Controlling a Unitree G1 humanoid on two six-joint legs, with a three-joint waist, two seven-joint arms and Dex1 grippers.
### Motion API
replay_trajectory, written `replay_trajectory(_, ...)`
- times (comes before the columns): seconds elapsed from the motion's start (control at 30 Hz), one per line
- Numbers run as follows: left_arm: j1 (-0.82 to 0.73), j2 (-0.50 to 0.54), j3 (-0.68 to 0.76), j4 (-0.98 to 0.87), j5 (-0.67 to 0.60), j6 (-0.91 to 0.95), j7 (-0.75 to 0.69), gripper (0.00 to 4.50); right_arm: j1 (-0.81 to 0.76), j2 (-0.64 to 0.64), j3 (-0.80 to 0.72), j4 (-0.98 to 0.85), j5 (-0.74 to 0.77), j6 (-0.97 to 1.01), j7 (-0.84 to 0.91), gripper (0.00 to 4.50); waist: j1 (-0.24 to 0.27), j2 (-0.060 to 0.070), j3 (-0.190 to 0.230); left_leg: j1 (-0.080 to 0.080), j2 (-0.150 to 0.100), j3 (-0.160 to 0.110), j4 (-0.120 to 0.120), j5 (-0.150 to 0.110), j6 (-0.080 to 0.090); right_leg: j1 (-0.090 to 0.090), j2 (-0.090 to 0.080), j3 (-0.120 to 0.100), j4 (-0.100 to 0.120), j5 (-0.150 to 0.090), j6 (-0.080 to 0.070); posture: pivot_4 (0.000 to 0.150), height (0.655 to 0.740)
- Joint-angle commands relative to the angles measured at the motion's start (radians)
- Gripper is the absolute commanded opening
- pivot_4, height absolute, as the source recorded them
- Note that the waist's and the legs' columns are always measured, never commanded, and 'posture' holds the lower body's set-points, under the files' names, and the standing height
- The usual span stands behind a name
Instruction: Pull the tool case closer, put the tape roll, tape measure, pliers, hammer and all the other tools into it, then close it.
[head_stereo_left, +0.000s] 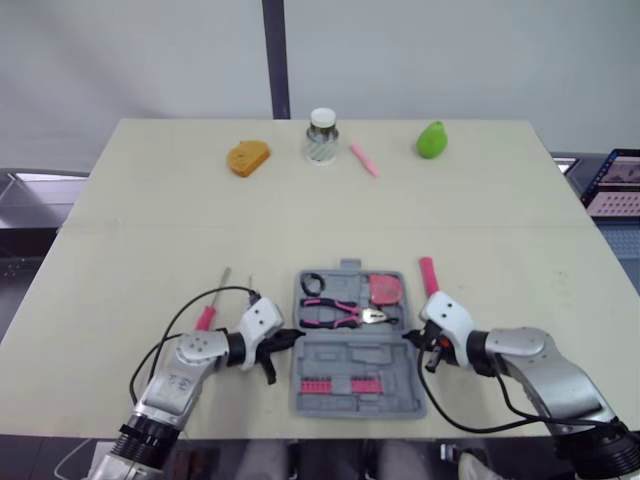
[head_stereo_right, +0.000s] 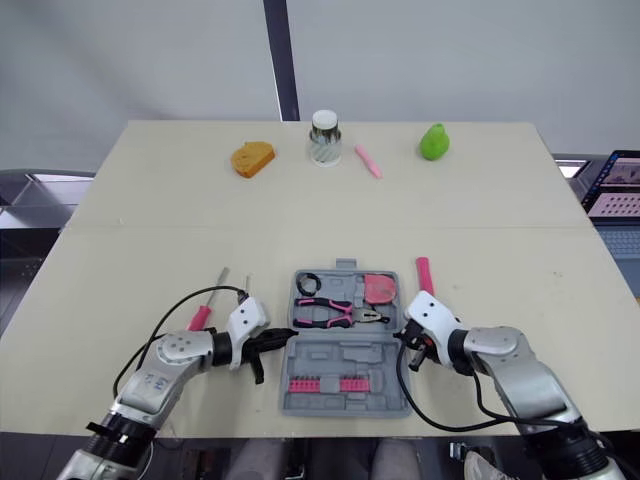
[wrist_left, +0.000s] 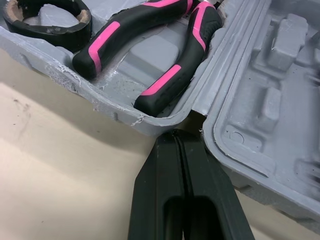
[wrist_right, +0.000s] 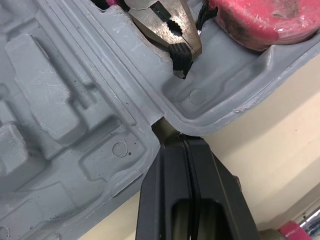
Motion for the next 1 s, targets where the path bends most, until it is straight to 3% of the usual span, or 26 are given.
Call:
replay_trajectory(0.03, -0.034, -0.018, 0.02, 0.02, 0.034, -0.007, 0.073, 0.0, -0.014, 0.027, 0.02, -0.024, 0.015, -0.023, -0.004, 0.02, 0.0, 0.0, 0.0, 0.0, 0.0, 0.0, 0.0, 0.0, 0.0, 0.0, 0.0, 0.0, 0.0, 0.0, 0.0, 0.15, 0.695)
replay_trajectory(1.0, -0.035, -0.023, 0.029, 0.019, 0.039, -0.002, 0.087, 0.0, -0.041, 0.066, 0.018, -0.006, -0.005, -0.029, -0.017, 0.02, -0.003, 0.0, 0.0, 0.0, 0.0, 0.0, 0.0, 0.0, 0.0, -0.001, 0.0, 0.0, 0.0, 0.0, 0.0, 0.15, 0.695)
